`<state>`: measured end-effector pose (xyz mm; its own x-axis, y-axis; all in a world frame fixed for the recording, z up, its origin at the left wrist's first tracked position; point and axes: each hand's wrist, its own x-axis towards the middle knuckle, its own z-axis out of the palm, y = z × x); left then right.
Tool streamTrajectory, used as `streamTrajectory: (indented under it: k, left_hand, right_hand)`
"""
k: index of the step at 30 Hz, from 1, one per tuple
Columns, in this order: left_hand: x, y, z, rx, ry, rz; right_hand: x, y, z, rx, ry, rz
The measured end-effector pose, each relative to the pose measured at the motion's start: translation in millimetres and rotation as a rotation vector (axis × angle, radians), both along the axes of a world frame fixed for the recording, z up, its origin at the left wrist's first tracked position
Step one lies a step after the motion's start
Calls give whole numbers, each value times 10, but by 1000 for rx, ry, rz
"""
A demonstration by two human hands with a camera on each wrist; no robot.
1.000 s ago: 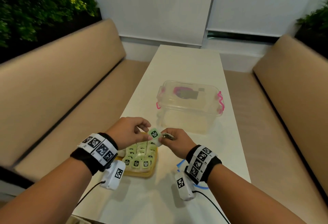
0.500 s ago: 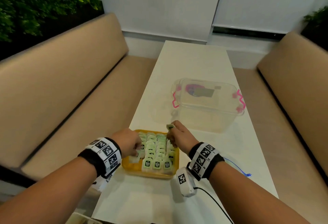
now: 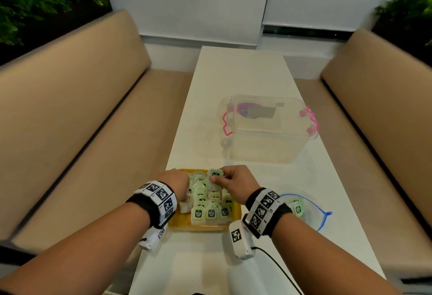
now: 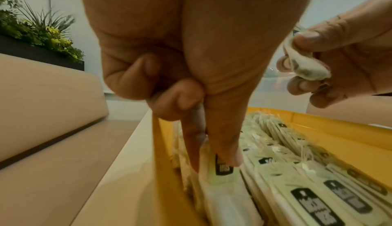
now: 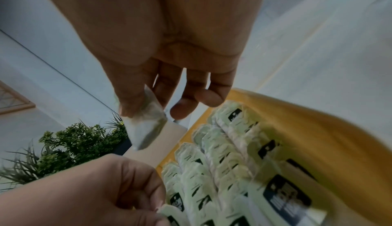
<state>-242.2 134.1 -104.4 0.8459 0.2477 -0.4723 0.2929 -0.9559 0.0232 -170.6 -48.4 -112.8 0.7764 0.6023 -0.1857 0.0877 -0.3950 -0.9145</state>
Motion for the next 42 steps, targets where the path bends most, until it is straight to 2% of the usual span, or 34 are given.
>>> streamTrajectory:
  k: [4,8,10,13,17,20,24,28,32,36,42]
  left_hand:
    - [-24,102,92,-96,-106,11]
    - [-76,150,254,-425,-427,42]
    - [-104,114,341,-536,-485,17]
    - [-119,62,372,-454,-516,-43]
    - [-145,72,343,-495,-586,40]
    - [-179,82,297,-503,-539,31]
    - [-225,169,223,-379,-389,40]
    - [-275,166,88,-244,-138,10]
    - [-267,89,-63,-165,-2,-30]
    - [-188,38,-150,-147,26,-1]
    - [-160,-32,-184,-55,30,-2]
  right_hand:
    - [-68,41,-4,-13,7,28]
    - [-108,101,9,13,31,52]
    - [-120,147,24,8,7,69]
    - [-140,216,10,-18,-22,79]
    - [-138,248,-44,-98,-24,57]
    - [-151,233,-37,-134,-56,74]
    - [-58,139,-22,-213,-177,6]
    - [84,-37,-40,-456,-299,-87]
    - [114,-166,-143,-657,-241,-70]
    - [85,-177,-203,-606,-123,-50]
    - [63,-217,-205,-558,-86,-50]
